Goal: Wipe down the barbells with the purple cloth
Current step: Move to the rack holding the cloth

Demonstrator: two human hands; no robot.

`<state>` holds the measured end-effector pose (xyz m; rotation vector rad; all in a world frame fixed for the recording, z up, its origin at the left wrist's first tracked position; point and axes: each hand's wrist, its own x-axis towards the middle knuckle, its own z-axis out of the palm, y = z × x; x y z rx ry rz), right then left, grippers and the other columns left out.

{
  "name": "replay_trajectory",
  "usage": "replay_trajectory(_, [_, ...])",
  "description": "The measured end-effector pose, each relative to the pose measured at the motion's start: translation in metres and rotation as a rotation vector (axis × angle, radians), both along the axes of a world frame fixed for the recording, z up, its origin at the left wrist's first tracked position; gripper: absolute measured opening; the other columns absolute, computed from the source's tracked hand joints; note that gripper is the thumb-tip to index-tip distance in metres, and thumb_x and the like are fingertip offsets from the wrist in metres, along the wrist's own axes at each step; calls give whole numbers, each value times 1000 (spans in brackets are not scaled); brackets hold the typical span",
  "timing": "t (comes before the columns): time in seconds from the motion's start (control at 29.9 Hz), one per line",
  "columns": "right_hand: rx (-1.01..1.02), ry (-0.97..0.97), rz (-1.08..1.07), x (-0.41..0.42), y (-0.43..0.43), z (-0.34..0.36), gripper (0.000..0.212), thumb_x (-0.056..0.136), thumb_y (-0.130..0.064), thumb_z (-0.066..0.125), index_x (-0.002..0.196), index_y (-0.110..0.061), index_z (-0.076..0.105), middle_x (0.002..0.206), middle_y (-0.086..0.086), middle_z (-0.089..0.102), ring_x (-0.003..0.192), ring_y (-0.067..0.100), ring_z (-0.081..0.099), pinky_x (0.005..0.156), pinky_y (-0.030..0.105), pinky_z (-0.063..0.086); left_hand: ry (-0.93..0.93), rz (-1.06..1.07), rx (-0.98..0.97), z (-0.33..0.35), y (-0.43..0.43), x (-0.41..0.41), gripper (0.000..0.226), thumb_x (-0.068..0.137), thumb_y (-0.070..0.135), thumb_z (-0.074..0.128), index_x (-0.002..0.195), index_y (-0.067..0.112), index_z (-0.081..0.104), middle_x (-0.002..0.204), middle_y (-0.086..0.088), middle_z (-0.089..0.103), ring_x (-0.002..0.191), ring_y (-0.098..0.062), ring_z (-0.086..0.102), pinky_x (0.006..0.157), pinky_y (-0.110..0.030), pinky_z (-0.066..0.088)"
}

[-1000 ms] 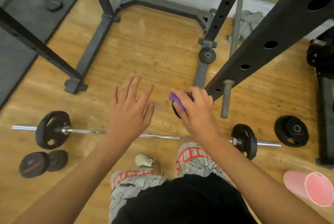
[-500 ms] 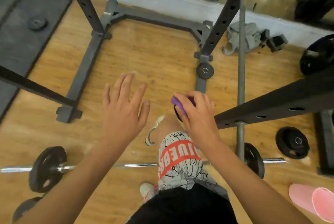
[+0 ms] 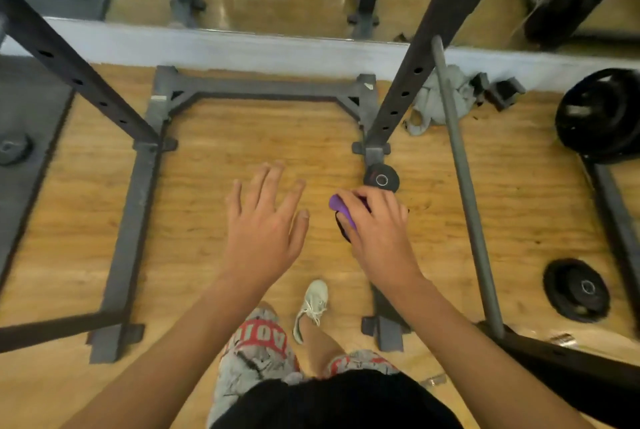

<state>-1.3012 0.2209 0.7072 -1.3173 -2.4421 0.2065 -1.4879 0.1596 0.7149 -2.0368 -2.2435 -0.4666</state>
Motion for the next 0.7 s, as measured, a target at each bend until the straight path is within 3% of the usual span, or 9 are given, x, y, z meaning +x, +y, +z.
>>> replay_trajectory(0.3, [23,-26,-161,-16,74,19,40,101,-36,42,132,-20,61,121,2,57,108,25,50,81,43,40,11,-146,-3,17,106,-52,40,99,38,49,133,21,59,154,-12,42,146,-31,34,115,-57,27])
replay_trajectory(0.43, [91,-59,-244,-29,112,35,34,99,-32,55,130,-20,63,119,3,59,105,26,52,79,41,38,-5,-295,31,35,170,-59,39,99,37,48,131,18,62,151,-14,44,144,-33,37,115,-59,26])
replay_trajectory(0.57, [168,-27,-344,-37,144,46,36,98,-33,52,129,-20,62,118,3,59,103,24,51,78,40,38,-23,-444,58,49,224,-61,41,98,36,49,134,19,59,153,-14,42,146,-32,34,116,-58,25])
replay_trajectory(0.7, [165,-18,-488,-34,161,49,32,98,-28,61,128,-19,65,119,5,61,106,26,50,80,42,37,-13,-508,22,54,265,-59,45,100,38,44,139,21,57,157,-12,38,149,-30,29,118,-57,21])
